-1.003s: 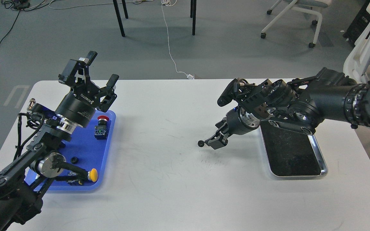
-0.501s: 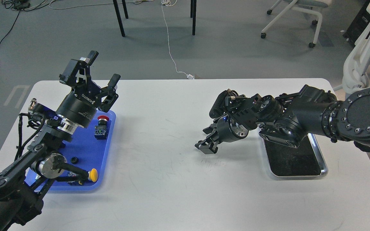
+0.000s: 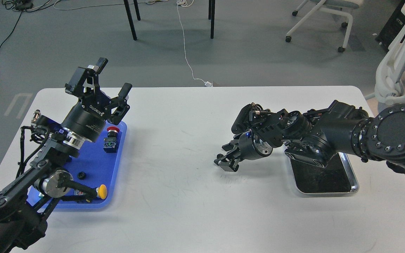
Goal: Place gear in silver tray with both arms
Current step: 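Reach the right gripper down and grasp the black gear, then carry the gear with the right gripper into the silver tray and release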
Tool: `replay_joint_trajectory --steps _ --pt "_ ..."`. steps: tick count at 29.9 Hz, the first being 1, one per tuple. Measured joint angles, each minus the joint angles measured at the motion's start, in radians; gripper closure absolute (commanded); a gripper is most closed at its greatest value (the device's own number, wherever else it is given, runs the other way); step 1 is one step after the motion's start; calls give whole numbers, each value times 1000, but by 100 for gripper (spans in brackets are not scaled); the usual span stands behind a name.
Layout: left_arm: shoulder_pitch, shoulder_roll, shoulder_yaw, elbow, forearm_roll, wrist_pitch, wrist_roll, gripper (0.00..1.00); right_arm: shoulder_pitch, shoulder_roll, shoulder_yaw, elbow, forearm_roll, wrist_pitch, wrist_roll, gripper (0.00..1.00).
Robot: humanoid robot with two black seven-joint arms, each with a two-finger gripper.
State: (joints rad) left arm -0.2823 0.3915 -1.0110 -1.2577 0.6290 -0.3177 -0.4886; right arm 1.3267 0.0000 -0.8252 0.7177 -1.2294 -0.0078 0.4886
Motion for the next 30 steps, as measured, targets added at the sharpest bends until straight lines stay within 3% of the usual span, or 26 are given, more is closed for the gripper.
replay_joint_trajectory --steps 3,7,22,25,30 --pt "0 0 0 0 0 0 0 2 -5 0 0 -10 0 -4 0 69" --pt "0 1 -1 0 0 0 0 2 -7 0 0 -12 1 -4 0 77" --pt "0 1 -4 0 0 0 0 2 35 -2 11 11 5 -5 0 79" --pt "0 0 -7 0 0 0 0 2 84 -66 12 65 6 -5 1 79" --pt "1 -1 -7 0 0 -1 0 2 158 -279 6 206 -7 -2 0 79"
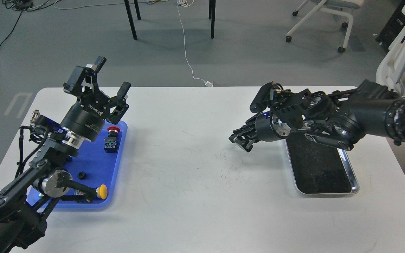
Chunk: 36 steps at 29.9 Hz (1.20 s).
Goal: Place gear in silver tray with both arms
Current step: 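Carry the gear with the right gripper into the silver tray and release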
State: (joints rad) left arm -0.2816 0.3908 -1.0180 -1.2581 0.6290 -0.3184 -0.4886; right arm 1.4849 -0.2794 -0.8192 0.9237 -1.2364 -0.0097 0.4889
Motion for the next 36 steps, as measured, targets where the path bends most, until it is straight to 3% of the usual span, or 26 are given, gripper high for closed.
replay_joint_trajectory --steps 6,11,21,36 --pt "0 -9 1 -3 0 -2 0 2 14 -240 -19 61 -114 6 0 78" --pt "0 -21 3 -11 0 -3 0 2 -41 -329 -42 57 -146 6 0 78" --pt "-1 -26 5 -18 1 -3 0 2 -162 -314 -23 -20 -146 -1 0 76" --pt "9 -26 2 -26 3 -2 0 2 -193 -280 5 -54 -144 -5 0 75"
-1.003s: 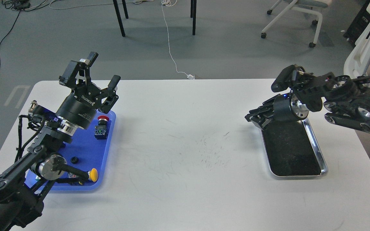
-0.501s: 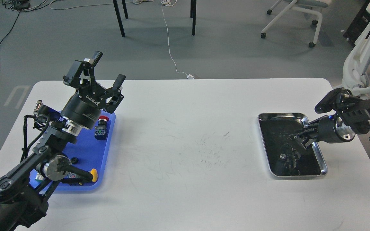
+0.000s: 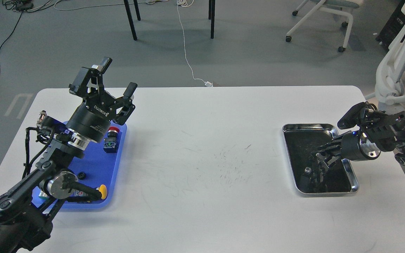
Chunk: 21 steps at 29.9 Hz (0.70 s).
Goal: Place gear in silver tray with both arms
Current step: 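Carry the gear with the right gripper into the silver tray and release, then lift the right gripper out of the silver tray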
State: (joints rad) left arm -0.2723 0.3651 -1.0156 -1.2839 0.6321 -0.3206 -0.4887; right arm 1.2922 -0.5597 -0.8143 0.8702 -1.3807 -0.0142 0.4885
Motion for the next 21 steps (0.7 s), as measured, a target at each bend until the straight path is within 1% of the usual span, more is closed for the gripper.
replay_joint_trajectory --steps 6,11,14,15,16,17,18,19,21 --pt "1 -1 0 0 0 0 0 2 -21 52 28 -59 0 -1 0 74" --pt "1 3 0 0 0 0 0 2 -35 63 26 -88 0 0 0 73" --pt "1 3 0 0 0 0 0 2 -38 64 26 -92 0 0 0 67" --pt "1 3 0 0 0 0 0 2 -38 64 27 -92 0 0 0 62" --pt "1 3 0 0 0 0 0 2 -39 64 27 -92 0 0 0 49" --pt "1 3 0 0 0 0 0 2 -39 63 27 -92 0 0 0 41" --pt "1 2 0 0 0 0 0 2 -39 61 28 -92 0 0 0 37" --pt "1 2 0 0 0 0 0 2 -39 58 29 -92 0 0 0 31" --pt "1 2 0 0 2 0 0 2 -39 53 34 -88 1 0 0 14"
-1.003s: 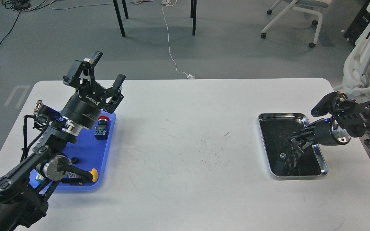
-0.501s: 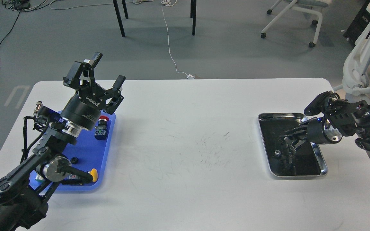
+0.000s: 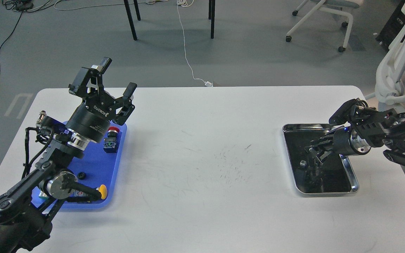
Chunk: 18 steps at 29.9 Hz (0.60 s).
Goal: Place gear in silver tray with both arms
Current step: 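Lift the right gripper out of the silver tray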
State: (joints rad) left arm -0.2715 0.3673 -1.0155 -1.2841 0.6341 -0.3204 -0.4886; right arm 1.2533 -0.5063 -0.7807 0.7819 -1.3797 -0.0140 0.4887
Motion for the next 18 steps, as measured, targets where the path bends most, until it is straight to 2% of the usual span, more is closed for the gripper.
replay_joint_trajectory --steps 2,9,13,18 --pt "0 1 0 0 1 1 0 2 0 -4 23 5 9 -6 0 6" --pt "0 31 8 -1 6 1 0 2 0 -102 285 133 175 -11 0 5" --pt "0 81 18 -24 73 0 0 2 -49 -159 428 257 449 -10 0 5" --pt "0 175 28 -92 329 -6 0 2 -210 -166 667 339 796 -13 0 4"
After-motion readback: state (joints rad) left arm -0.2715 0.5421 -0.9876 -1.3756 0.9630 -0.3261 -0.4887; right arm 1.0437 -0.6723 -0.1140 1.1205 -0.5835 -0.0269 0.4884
